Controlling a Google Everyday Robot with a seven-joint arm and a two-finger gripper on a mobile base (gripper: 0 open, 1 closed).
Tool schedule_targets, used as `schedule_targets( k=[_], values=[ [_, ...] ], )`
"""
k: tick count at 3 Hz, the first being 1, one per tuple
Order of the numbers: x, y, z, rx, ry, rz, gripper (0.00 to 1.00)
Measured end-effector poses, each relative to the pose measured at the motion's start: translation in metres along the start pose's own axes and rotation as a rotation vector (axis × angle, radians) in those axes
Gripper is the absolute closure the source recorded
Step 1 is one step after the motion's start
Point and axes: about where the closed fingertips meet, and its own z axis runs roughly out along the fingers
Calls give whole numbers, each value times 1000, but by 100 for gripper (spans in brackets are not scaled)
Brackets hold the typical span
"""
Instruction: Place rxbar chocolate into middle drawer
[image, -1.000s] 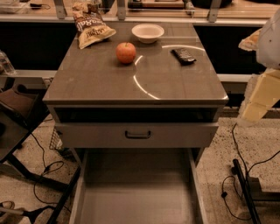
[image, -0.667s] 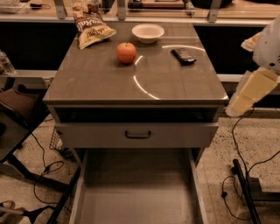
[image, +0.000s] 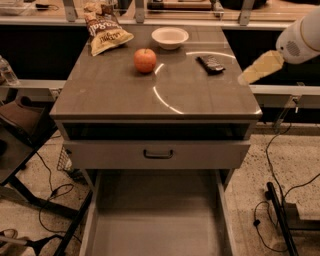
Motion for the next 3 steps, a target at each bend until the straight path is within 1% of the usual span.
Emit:
schedule_targets(
  k=[1, 2, 3],
  values=[
    [-28, -50, 8, 90, 8, 60, 0],
    [-29, -49, 11, 84, 3, 67, 0],
    [-42, -43, 36, 38, -88, 164, 0]
  ],
)
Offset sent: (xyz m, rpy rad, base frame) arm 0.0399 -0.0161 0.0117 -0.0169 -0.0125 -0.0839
